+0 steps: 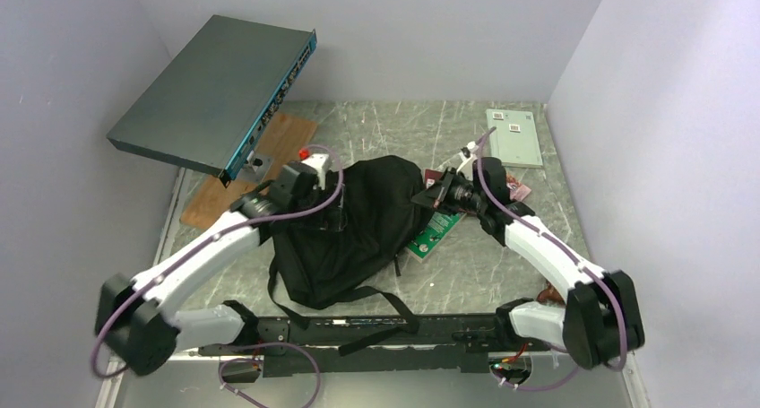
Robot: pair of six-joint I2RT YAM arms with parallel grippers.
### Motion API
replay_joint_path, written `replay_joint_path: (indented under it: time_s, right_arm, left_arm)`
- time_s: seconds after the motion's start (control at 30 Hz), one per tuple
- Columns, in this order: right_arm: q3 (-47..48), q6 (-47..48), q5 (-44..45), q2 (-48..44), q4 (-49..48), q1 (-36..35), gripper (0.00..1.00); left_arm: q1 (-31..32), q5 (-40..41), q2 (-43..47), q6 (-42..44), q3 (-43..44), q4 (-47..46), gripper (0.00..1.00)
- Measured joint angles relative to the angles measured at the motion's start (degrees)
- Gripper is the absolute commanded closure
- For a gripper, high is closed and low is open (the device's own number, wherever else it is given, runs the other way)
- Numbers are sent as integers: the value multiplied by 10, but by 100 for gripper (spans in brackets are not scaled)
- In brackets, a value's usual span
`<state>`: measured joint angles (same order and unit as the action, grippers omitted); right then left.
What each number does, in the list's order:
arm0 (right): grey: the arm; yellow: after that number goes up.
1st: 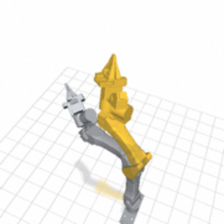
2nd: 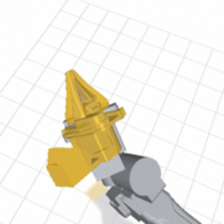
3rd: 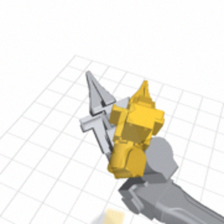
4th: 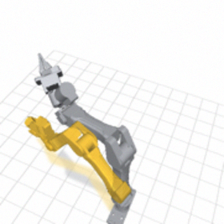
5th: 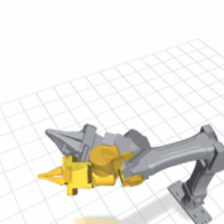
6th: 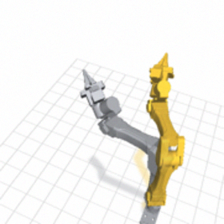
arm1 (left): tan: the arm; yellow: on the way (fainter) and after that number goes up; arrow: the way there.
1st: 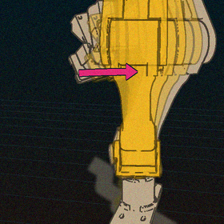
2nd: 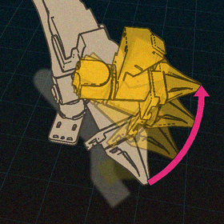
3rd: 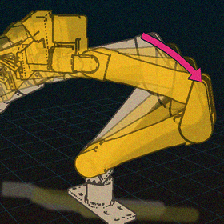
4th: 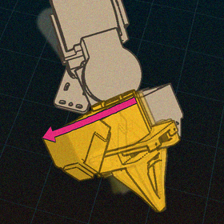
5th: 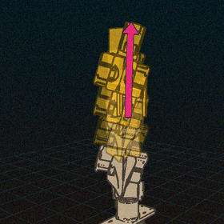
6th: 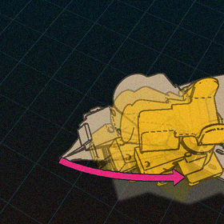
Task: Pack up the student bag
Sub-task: Adjust the student bag at the center of the board.
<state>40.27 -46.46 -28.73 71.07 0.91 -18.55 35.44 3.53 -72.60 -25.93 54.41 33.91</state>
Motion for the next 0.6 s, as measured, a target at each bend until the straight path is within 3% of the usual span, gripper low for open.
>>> replay_joint_path:
  time_s: [0.17, 0.27, 0.43, 0.6]
  right_arm:
    - [-10, -48, 62, -96, 8, 0, 100]
    - [-13, -76, 105, -115, 10, 5, 100]
    - [-66, -142, 169, -149, 17, 8, 100]
    - [-101, -193, 199, -188, 41, 8, 100]
  left_arm:
    - [23, -73, 157, -19, -36, -42, 0]
    - [89, -100, 193, -38, -68, -54, 0]
    - [215, -109, 142, -83, -103, -83, 1]
    - [235, -120, 31, -125, -130, -133, 0]
